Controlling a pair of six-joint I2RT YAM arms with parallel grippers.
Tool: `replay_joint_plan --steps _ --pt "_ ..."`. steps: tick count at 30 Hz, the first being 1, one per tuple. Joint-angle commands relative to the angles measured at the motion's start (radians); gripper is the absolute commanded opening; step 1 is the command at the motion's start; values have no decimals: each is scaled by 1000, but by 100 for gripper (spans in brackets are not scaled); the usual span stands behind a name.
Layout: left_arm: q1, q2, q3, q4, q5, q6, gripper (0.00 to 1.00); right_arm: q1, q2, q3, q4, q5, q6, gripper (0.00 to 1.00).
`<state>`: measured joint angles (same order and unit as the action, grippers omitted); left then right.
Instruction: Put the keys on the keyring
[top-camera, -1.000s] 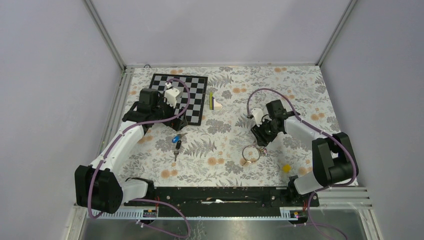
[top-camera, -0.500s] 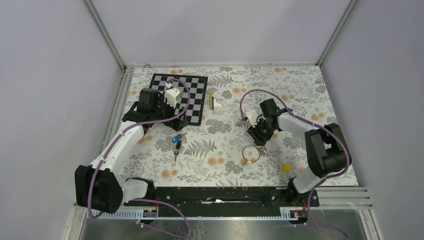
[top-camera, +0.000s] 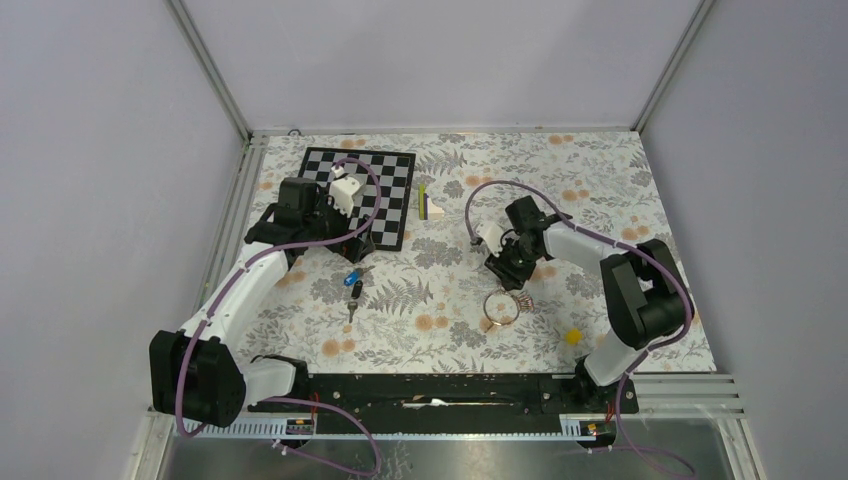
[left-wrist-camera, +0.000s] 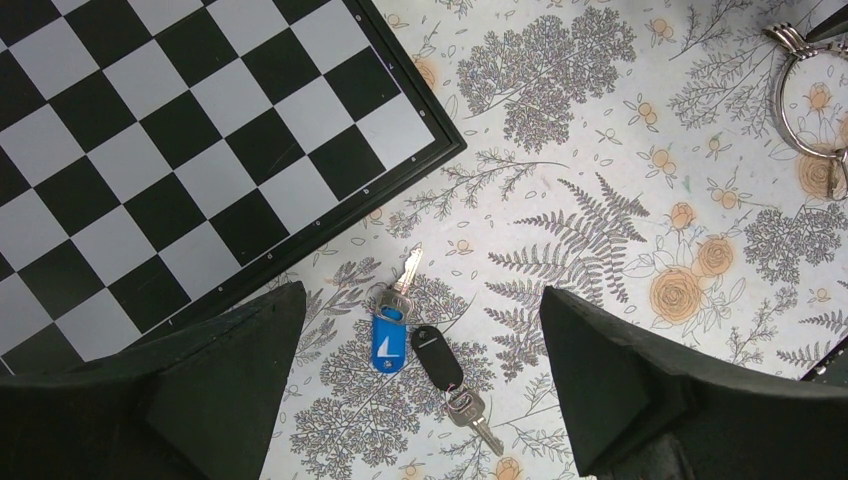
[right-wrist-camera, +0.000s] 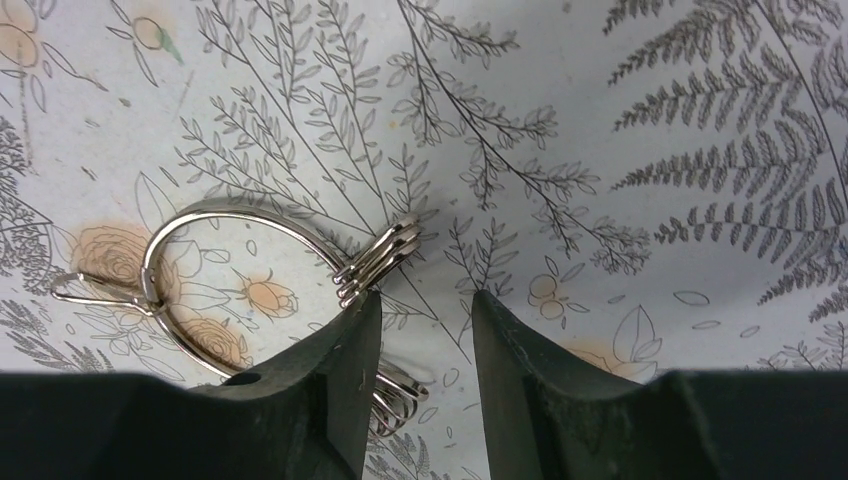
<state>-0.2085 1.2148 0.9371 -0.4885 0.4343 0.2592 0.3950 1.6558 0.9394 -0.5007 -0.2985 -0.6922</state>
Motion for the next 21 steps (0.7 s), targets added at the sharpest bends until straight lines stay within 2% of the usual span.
replay_joint_plan --steps 1,13,21 --pt "6 -17 -11 25 26 15 99 30 23 52 -48 -37 -2 45" --pt "6 -21 -17 31 28 17 99 85 101 185 -85 -187 121 38" --pt "6 -16 -15 31 40 15 99 87 66 172 -65 -83 160 33"
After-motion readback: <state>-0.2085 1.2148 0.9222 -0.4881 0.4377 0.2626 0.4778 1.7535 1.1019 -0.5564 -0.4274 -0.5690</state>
